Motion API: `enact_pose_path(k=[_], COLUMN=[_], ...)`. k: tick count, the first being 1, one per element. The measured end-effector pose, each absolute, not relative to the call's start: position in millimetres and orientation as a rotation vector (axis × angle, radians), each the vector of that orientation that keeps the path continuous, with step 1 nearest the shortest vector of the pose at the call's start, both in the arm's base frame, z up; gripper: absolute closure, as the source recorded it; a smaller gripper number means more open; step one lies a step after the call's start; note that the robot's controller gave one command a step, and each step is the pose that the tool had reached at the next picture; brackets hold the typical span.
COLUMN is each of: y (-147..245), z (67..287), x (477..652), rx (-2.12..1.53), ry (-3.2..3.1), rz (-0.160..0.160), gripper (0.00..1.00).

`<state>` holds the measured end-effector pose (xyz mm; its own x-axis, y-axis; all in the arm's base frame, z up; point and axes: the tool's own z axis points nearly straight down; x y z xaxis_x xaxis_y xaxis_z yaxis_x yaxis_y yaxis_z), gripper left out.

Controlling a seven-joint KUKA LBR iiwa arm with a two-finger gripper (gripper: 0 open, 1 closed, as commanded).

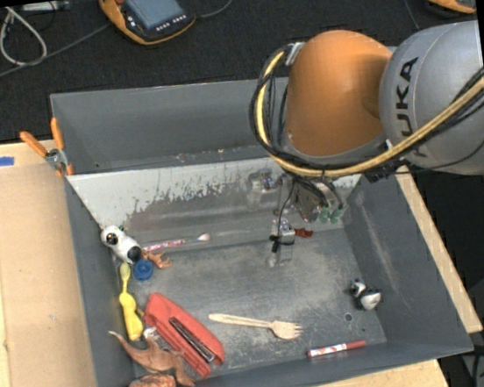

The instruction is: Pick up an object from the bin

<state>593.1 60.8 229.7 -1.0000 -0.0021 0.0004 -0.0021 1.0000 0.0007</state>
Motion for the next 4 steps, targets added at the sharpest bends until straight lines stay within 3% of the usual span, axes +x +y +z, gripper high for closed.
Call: enact_pose_path(k=[1,2,4], y=[107,147,9], z=[163,145,154], x=[563.0,527.8,522.2], rx=[-0.065,0.073,0.158], ry=[-3.141,-3.145,-3.136], rz=[-0.002,-0.001,0.001], gripper=[0.0,0.0,0.0])
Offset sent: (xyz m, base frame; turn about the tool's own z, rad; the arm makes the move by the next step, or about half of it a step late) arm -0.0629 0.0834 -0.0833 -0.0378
